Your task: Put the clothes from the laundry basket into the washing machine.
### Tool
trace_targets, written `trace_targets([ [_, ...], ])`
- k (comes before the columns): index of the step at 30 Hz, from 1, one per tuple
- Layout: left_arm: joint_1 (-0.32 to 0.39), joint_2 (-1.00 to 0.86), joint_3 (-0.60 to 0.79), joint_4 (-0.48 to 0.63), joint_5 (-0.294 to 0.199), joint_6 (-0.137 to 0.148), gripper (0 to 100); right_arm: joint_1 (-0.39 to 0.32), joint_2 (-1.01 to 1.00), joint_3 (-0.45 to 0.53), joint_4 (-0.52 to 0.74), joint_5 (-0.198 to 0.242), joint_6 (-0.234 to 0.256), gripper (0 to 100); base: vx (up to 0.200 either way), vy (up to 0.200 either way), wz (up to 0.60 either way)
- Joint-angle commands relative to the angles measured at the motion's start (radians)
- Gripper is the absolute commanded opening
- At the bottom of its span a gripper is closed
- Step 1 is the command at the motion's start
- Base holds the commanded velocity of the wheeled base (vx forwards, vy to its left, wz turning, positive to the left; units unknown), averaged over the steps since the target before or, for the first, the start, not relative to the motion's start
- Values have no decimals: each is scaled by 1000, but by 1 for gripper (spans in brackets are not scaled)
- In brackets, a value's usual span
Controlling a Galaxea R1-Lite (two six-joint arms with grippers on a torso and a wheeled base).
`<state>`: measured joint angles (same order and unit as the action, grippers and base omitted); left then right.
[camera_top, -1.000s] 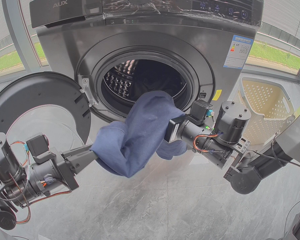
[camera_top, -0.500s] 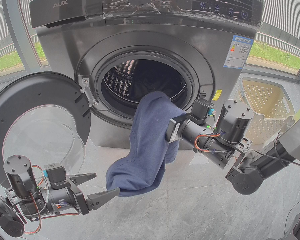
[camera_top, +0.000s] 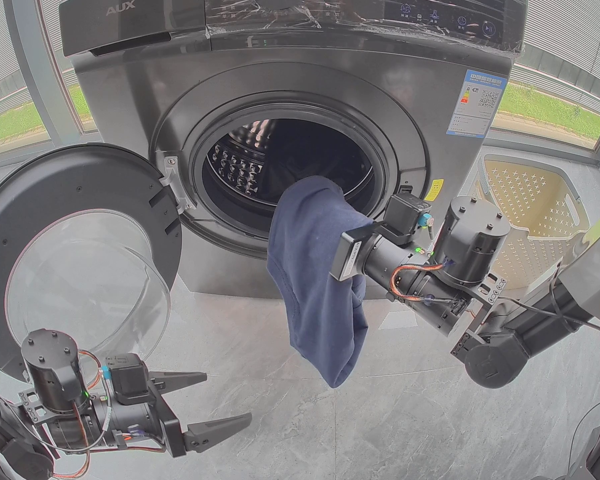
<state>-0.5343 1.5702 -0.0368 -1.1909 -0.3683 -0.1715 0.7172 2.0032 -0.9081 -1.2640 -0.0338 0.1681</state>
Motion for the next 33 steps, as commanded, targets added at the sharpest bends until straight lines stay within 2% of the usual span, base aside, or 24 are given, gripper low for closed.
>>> trace_targets([
  [1,-18,4,-92,-7,-9,-8,100,10,-1,3,-1,0,-1,0,0,0,0],
  [9,-78,71,-179,-13,-26,-6,100,37,0,0,-3,0,-1,0,0,0,0],
  [18,-89,260,-285,-148,-11,-5,100,84,-6,-3,-5,-6,1,0,0,0,0],
  [21,-89,356,-327,-194,11,-2,100,108,-15,-3,-5,-6,19,0,0,0,0],
  [26,-84,444,-382,-242,40,-2,100,134,-17,0,-5,-6,22,0,0,0,0],
  [28,-79,496,-430,-277,78,-2,100,149,-23,3,-5,-8,30,0,0,0,0],
  [29,-79,496,-430,-277,78,-2,100,149,-23,3,-5,-8,30,0,0,0,0],
  [30,-76,533,-472,-297,112,-2,100,156,-24,5,-5,-11,34,0,0,0,0],
  [33,-62,562,-518,-316,160,0,100,157,-26,9,-6,-34,37,0,0,0,0],
])
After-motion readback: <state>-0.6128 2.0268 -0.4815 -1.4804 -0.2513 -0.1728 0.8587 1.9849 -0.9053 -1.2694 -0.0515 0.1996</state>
